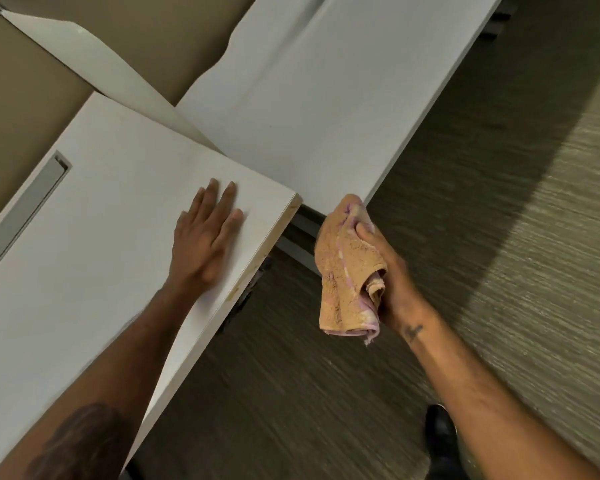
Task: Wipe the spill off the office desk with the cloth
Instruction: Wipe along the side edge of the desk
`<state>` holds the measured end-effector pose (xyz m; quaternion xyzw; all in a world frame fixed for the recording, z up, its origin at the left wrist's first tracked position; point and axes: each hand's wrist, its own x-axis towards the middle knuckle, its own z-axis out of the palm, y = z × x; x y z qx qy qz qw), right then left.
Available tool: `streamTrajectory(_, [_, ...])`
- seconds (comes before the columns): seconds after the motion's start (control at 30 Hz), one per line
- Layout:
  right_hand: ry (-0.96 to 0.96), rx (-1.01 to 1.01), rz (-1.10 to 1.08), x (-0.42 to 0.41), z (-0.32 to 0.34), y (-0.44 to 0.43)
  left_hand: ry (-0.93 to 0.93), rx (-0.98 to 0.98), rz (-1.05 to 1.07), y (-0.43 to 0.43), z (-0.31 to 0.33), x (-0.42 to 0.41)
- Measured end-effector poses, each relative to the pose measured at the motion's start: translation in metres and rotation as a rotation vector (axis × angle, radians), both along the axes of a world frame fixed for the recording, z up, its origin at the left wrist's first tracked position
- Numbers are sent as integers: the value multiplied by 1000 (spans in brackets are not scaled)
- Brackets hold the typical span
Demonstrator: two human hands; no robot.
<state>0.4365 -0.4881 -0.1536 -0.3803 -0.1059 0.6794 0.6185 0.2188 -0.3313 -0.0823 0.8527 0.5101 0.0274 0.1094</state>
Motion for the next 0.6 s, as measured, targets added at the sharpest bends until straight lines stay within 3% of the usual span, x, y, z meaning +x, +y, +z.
streamTrajectory(0.27, [-239,98,-131,-29,21,42,-13,23,-17,8,-7,-5])
streamTrajectory(0.6, [-309,57,-270,-55,17,35,-21,69,-67,9,-8,-6])
